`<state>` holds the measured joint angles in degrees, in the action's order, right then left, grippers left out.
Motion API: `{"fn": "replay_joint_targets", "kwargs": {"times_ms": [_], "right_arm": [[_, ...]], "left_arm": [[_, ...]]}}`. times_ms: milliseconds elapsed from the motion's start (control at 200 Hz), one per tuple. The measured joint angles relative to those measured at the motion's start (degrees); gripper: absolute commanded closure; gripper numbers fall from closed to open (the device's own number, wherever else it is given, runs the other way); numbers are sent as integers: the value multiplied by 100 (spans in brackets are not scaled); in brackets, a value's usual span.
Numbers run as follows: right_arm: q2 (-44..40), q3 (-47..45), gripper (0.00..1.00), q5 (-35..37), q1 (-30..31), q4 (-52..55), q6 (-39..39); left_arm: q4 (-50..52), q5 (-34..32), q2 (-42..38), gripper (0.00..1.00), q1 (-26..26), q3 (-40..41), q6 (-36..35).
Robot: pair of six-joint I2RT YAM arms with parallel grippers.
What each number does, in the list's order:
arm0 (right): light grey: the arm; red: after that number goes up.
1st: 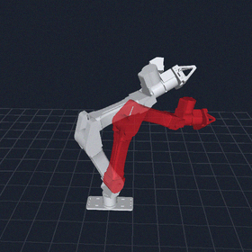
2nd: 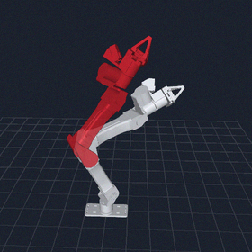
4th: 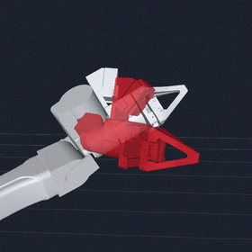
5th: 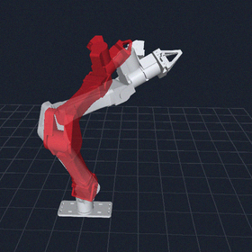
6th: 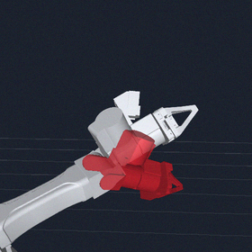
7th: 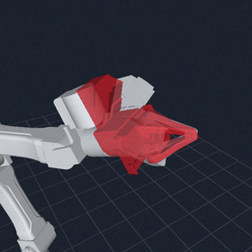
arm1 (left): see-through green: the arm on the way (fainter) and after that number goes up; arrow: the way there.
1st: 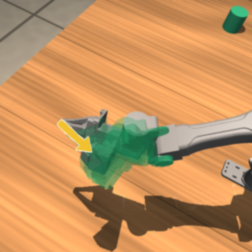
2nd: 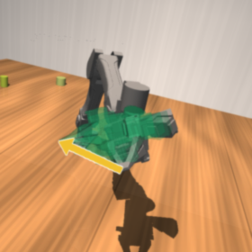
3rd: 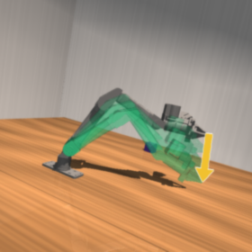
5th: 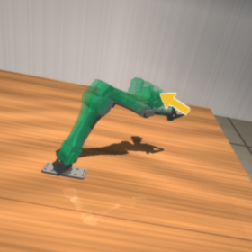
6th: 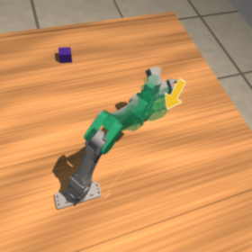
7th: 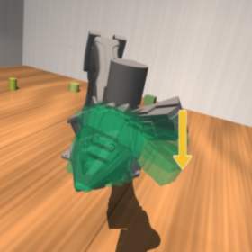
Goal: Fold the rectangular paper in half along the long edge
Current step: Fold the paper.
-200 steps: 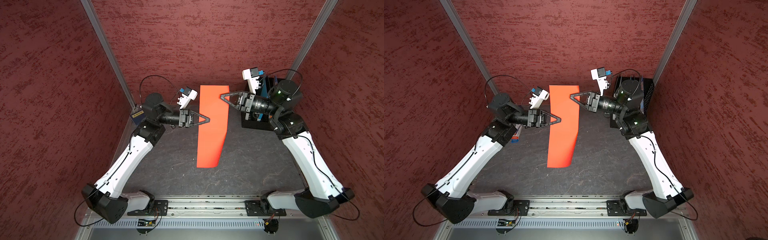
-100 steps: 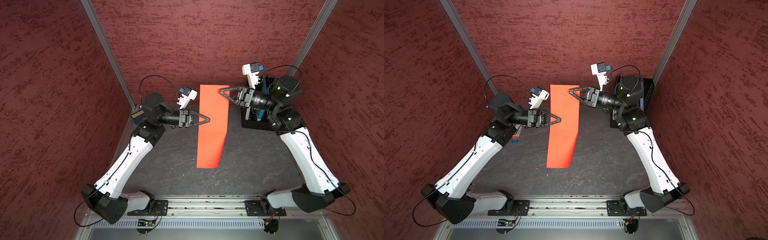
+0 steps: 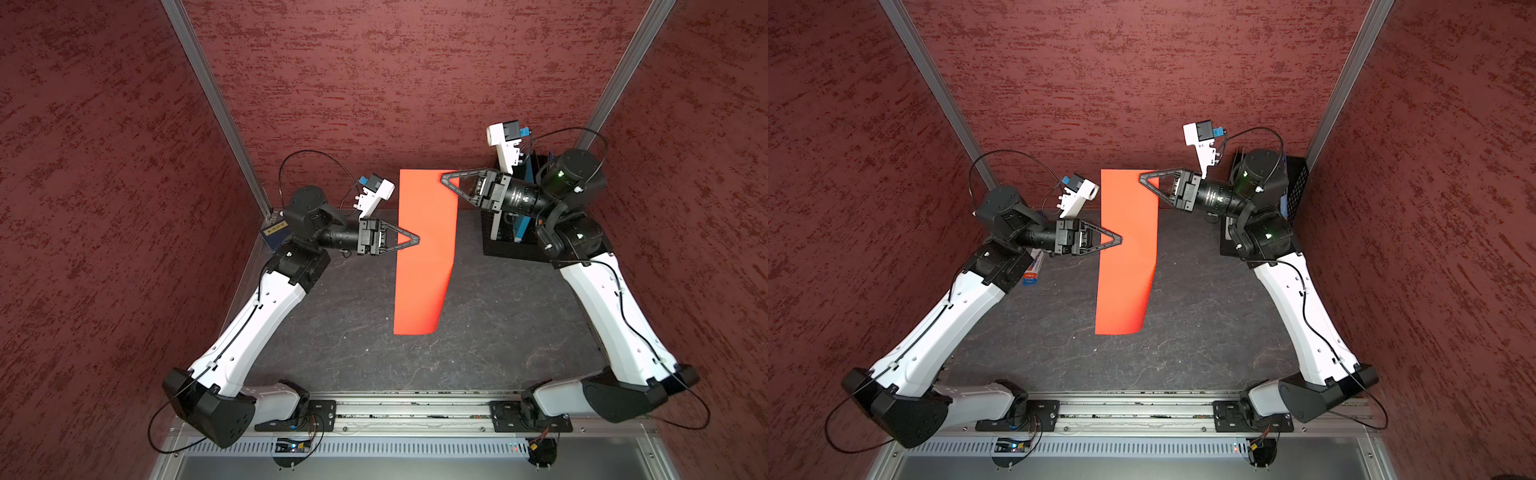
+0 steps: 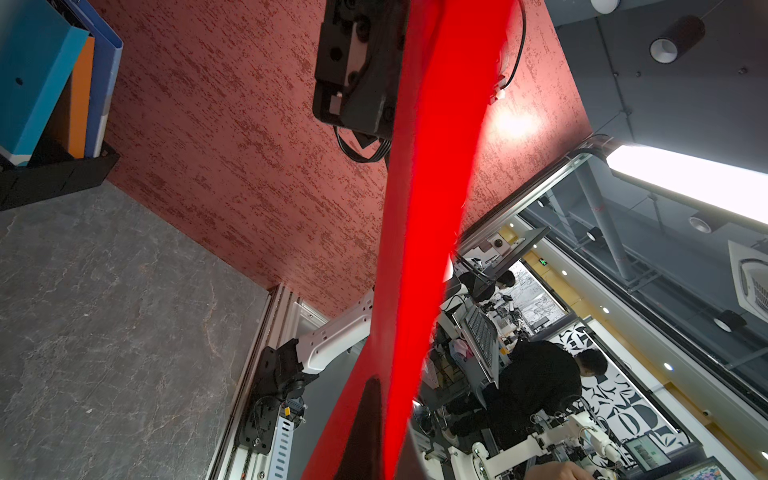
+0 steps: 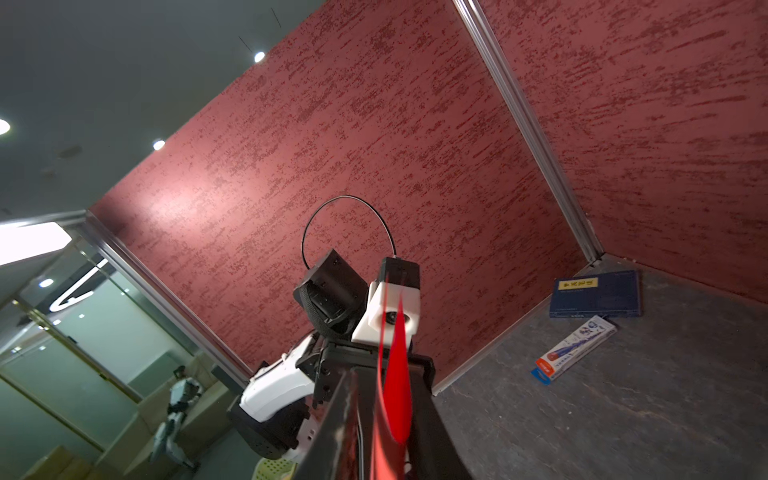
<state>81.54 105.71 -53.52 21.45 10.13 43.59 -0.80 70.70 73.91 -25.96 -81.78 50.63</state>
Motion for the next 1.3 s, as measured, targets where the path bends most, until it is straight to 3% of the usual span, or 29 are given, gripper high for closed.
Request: {"fn": "replay_joint_targets", "kwargs": {"times_ms": [120, 195, 301, 706, 1298], "right_arm": [[7, -2, 100, -33, -9, -72, 101], [7, -13, 71, -42, -7, -111, 164], [-37, -164, 54, -33, -13, -247, 251], [-894, -1921, 51, -22, 44, -844, 892], [-1285, -1849, 56, -4, 74, -605, 894]], "left_arm": [[0, -9, 0, 100, 0, 0, 0], [4, -20, 0, 100, 0, -7, 0], [83, -37, 2, 100, 17, -138, 2], [-42, -125, 275, 100, 50, -1150, 20], [-52, -168, 501, 100, 37, -1084, 103]]}}
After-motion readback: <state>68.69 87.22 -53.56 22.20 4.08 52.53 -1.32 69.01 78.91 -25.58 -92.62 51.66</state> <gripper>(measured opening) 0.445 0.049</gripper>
